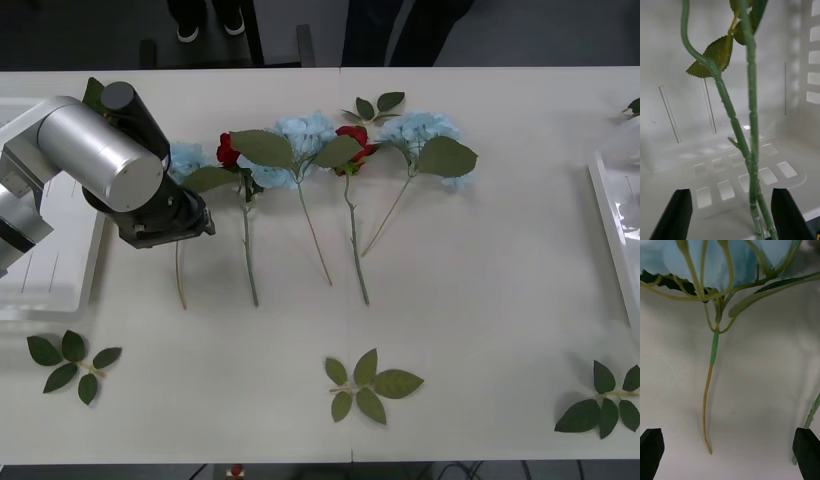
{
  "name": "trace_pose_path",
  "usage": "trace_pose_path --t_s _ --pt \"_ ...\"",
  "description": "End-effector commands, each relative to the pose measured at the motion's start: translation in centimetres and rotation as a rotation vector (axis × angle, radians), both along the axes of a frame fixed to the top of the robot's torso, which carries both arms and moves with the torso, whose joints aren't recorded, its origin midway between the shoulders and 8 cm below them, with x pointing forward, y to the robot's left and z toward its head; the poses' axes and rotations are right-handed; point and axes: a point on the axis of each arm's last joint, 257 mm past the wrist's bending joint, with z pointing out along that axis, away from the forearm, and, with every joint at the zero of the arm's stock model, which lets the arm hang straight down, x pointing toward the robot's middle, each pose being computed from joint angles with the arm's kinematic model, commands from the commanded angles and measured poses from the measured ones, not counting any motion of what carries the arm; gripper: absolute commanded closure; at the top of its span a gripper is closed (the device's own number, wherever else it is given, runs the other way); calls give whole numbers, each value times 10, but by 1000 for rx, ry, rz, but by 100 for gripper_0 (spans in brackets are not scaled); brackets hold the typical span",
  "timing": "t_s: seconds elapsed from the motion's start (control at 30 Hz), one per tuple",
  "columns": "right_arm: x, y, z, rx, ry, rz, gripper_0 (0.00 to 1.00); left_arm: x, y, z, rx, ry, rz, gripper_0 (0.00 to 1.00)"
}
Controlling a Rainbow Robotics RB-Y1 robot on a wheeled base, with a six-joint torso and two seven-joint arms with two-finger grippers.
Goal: Place the red flowers into the right box and the blue flowers into the left box. If a person shows an open palm, hand one flower to the person first, then continue sorting.
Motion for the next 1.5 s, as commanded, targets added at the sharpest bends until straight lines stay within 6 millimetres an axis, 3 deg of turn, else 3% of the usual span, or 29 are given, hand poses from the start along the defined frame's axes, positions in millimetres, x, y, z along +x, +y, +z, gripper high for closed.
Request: trace_pose_path --t_s 0.03,0.17,0.27,0.43,0.6,0.73,0.93,1.1,1.33,1.5 --pt "17 10 43 50 -76 2 11 28 -8 23 -17 -66 0 0" --pt "30 37 69 134 -116 35 8 36 -3 22 -11 -66 12 0" --pt "46 68 86 207 -157 92 9 47 0 22 1 -82 18 0" --pt "87 151 101 403 -216 141 9 67 9 29 13 -117 34 0" --pt "124 225 80 495 -262 130 9 71 17 25 38 -126 30 0" --pt "142 270 60 551 -287 108 9 71 23 20 61 -132 28 0" --pt "166 344 40 561 -346 86 9 70 33 5 75 -144 32 0" --pt "174 398 33 563 -383 62 9 62 38 -10 76 -130 32 0" --pt "179 454 24 497 -412 83 9 53 40 -25 72 -111 25 0" --pt "183 477 19 463 -411 77 8 49 37 -32 73 -102 16 0"
